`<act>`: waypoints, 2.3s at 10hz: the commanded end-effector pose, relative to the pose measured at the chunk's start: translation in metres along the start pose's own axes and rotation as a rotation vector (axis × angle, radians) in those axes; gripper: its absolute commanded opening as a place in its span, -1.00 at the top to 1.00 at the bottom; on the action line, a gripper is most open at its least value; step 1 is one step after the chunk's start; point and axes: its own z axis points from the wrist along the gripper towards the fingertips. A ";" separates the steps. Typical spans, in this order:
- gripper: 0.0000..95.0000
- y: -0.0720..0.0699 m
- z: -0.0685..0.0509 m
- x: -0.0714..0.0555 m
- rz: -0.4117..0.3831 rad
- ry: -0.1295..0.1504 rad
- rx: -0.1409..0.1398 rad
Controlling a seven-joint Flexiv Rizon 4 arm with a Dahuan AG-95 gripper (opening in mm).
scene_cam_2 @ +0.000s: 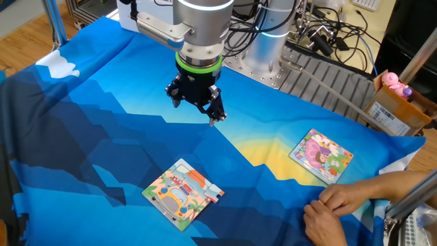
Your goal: Assemble one piece of a puzzle
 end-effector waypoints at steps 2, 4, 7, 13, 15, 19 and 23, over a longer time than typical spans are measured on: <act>1.00 0.000 0.001 0.001 0.172 0.019 -0.052; 1.00 0.002 0.004 0.007 0.172 0.018 -0.052; 1.00 0.002 0.004 0.008 0.170 0.017 -0.052; 1.00 0.010 0.003 0.009 0.160 0.016 -0.049; 1.00 0.016 0.004 0.009 0.169 0.014 -0.048; 1.00 0.023 0.007 0.008 0.178 0.015 -0.051; 1.00 0.044 0.019 0.005 0.197 0.013 -0.054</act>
